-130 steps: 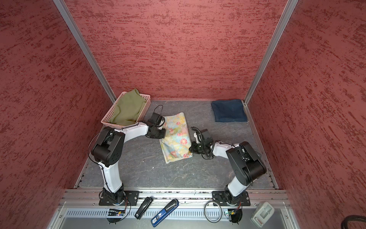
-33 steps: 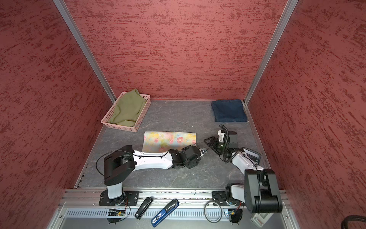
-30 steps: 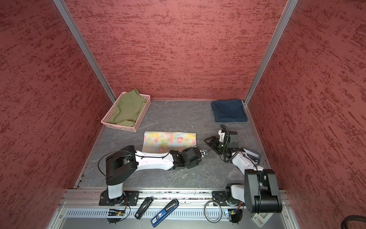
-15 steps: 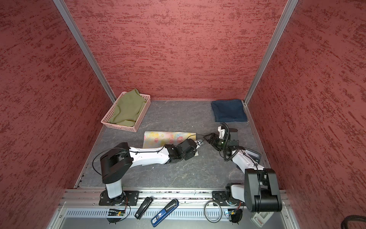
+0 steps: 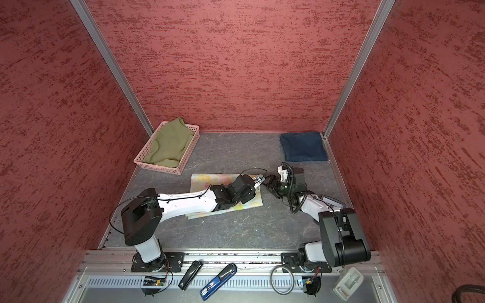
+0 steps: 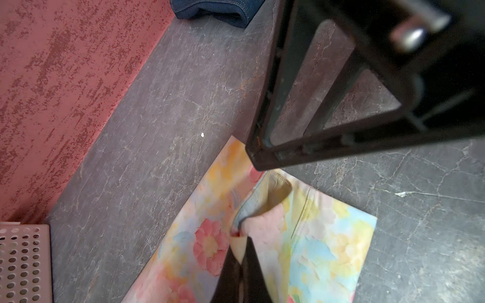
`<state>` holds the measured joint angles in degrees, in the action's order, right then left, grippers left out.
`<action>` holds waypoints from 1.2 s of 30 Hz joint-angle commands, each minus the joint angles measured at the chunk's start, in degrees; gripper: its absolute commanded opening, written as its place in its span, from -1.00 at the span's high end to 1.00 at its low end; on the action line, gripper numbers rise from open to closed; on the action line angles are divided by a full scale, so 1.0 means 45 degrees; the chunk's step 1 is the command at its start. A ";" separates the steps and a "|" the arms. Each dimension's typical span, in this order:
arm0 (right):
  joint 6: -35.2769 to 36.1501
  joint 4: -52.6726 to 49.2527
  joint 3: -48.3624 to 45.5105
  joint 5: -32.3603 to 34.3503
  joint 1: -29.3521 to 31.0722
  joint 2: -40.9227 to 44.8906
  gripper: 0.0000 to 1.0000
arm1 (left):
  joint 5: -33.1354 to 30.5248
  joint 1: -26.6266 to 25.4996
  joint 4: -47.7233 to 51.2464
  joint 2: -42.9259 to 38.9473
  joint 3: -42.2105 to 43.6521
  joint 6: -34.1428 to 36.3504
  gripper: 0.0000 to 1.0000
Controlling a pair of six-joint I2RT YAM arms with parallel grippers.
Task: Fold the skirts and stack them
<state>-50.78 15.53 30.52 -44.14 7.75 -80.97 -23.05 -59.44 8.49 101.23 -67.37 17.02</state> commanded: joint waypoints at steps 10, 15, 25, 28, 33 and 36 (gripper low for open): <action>-0.5287 0.6173 -0.0748 -0.0884 0.0057 -0.2226 -0.97 | -0.0445 0.0180 -0.0377 -0.0807 -0.0450 0.0514 1.00; -0.6520 0.7463 -0.0539 -0.1031 0.0109 -0.2800 -0.97 | -0.0386 0.0228 -0.0576 -0.0916 -0.0379 0.0513 1.00; -0.7971 0.8257 -0.0117 -0.0670 0.0469 -0.3821 -0.98 | -0.0309 0.0251 -0.0739 -0.0933 -0.0470 0.0574 1.00; -0.8476 0.8942 0.0140 -0.0504 0.0624 -0.4556 -0.98 | -0.0272 0.0247 -0.0737 -0.0991 -0.0477 0.0594 1.00; -0.9216 0.9781 0.1008 -0.0252 0.0785 -0.5810 -0.98 | -0.0241 0.0193 -0.0705 -0.1099 -0.0476 0.0564 1.00; -0.9348 0.9733 0.1796 -0.0152 0.0801 -0.6235 -0.97 | -0.0162 0.0125 -0.0696 -0.1108 -0.0438 0.0535 1.00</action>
<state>-89.25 55.24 35.24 -46.94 10.96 -108.07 -24.32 -58.52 6.48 98.24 -68.27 18.94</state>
